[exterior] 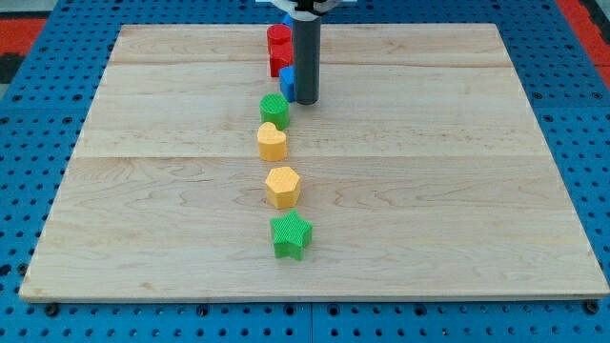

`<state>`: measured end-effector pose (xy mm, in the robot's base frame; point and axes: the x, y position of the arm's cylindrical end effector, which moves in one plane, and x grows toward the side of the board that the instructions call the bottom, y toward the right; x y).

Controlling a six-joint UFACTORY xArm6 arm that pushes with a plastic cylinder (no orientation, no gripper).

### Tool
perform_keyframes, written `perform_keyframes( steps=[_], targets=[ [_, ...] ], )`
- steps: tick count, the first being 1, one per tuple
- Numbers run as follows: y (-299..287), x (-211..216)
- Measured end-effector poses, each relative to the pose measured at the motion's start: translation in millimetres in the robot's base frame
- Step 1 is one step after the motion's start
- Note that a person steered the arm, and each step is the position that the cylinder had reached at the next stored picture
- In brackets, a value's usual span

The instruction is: Point your arm at bottom center

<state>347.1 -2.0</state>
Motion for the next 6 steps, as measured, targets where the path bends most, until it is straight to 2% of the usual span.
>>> perform_keyframes(
  steps=[1, 2, 3, 6],
  targets=[
    [43, -5],
    [52, -30],
    [29, -41],
    [16, -31]
  ],
)
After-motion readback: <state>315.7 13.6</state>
